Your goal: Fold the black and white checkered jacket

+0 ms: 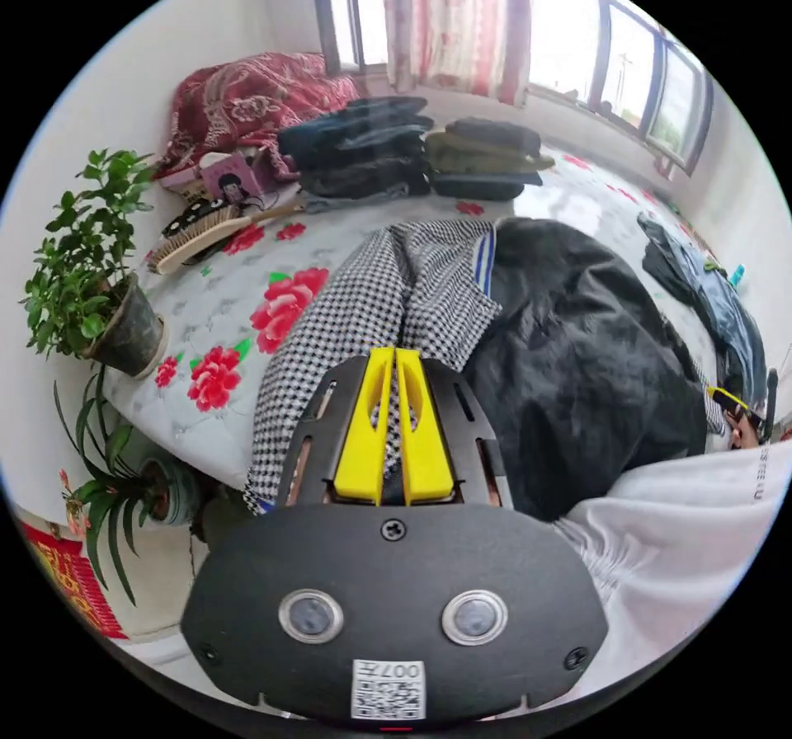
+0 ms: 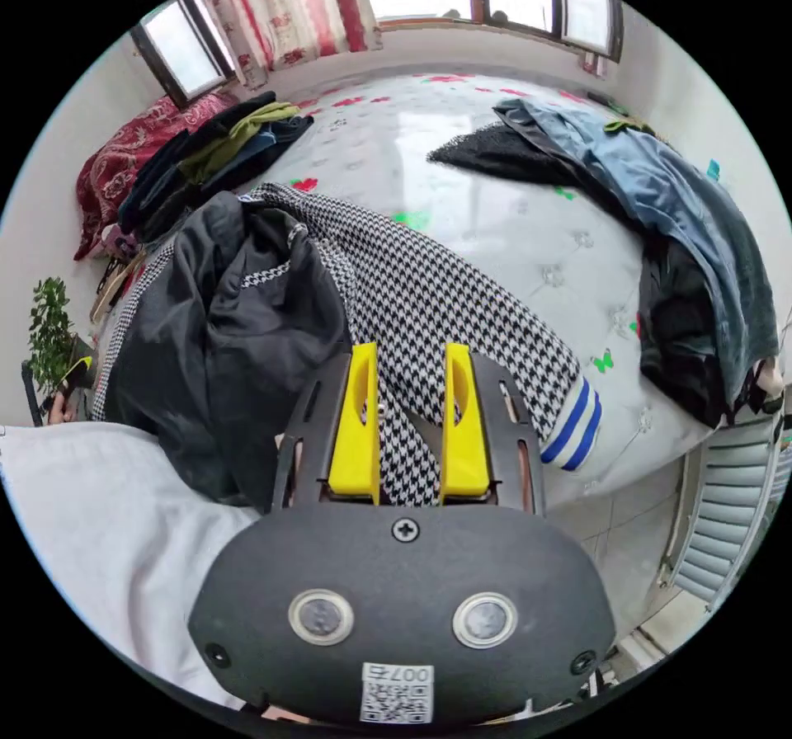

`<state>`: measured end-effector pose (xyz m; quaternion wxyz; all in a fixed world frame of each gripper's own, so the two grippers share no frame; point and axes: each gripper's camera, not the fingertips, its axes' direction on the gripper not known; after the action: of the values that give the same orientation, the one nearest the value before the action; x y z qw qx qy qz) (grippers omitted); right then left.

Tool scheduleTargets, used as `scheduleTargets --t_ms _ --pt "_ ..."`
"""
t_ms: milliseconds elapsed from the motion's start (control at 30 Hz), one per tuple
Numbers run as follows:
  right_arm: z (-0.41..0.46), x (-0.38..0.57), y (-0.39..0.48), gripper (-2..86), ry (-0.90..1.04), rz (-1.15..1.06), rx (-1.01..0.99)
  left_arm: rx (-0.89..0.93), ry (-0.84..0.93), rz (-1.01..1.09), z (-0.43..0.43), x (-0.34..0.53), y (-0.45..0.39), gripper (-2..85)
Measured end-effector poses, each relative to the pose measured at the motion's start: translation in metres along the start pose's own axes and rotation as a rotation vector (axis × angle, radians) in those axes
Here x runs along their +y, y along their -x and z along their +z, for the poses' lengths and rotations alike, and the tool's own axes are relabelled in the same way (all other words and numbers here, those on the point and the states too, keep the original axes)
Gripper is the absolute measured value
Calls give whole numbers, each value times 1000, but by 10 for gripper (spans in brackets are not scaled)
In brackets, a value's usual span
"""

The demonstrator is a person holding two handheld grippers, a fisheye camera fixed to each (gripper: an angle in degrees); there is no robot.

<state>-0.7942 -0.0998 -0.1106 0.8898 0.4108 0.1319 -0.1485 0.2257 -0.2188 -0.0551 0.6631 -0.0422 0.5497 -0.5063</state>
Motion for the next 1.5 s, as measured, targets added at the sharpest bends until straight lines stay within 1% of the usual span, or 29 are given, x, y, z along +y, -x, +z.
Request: scheduleTargets --t_ms 67,167,267,300,333,367,400,433,467,500,533,600,633,733,767,833,933,1000,1067,1133,1167,1200,1267,1333,1367,1400,1433,1467,1500 --pt "0 15 -11 101 13 39 -44 35 90 60 26 6 -35 -9" --pt "12 18 4 103 91 -34 -47 87 204 123 73 4 -85 -9" --pt "43 10 25 94 198 -108 -24 -58 442 214 148 4 -116 -9" --pt "47 7 32 86 179 -109 18 -91 308 268 144 1 -122 -9" --pt "49 3 40 76 189 -107 85 -200 384 328 156 -4 -129 -10" --pt "50 -1 45 67 204 -118 105 -203 363 362 154 -9 -133 -10" --pt "50 -8 53 48 236 -143 124 -219 416 392 157 -20 -137 -10" --pt "46 -13 58 29 255 -155 163 -206 444 370 156 -31 -136 -10" --pt "42 -15 60 19 243 -159 177 -200 450 340 154 -35 -133 -10" --pt "29 -17 62 12 201 -159 199 -161 438 267 147 -43 -125 -10" --pt "14 -19 61 7 161 -159 167 -100 413 189 136 -47 -117 -10" --pt "-6 -21 53 4 120 -133 80 -27 366 100 118 -46 -107 -9" --pt "-18 -21 46 3 90 -99 19 2 337 64 105 -42 -104 -9" --pt "-47 -21 31 7 -3 -28 -84 48 289 12 75 -31 -102 -9" --pt "-51 -21 29 9 -18 -16 -90 53 277 5 68 -29 -102 -9" --pt "-61 -17 19 27 -58 43 -29 77 231 -9 47 -25 -103 -9" --pt "-46 -13 -2 65 18 68 53 121 188 -1 28 -26 -113 -9" --pt "-33 -12 -18 78 56 96 70 159 186 20 24 -28 -124 -9" --pt "-12 -14 -25 84 106 79 75 180 193 55 23 -31 -139 -9" --pt "21 -19 -21 85 184 28 108 184 210 104 24 -34 -161 -9" --pt "26 -20 -18 84 180 15 139 185 218 114 24 -35 -167 -9" --pt "32 -23 -10 80 161 -19 219 192 232 132 24 -37 -177 -9" --pt "43 -32 -3 71 229 -125 238 207 237 157 21 -39 -189 -9" --pt "45 -55 -18 62 299 -214 285 215 255 167 18 -41 -202 -9" --pt "41 -61 -26 61 286 -218 321 215 261 166 17 -41 -204 -9" --pt "22 -74 -48 60 207 -174 412 217 271 166 15 -40 -207 -9" --pt "-7 -88 -76 60 94 -66 460 221 277 171 11 -38 -210 -9" --pt "-23 -94 -92 61 38 10 462 221 278 173 9 -37 -211 -9" --pt "-54 -98 -124 63 -74 163 433 219 278 175 4 -33 -214 -9"
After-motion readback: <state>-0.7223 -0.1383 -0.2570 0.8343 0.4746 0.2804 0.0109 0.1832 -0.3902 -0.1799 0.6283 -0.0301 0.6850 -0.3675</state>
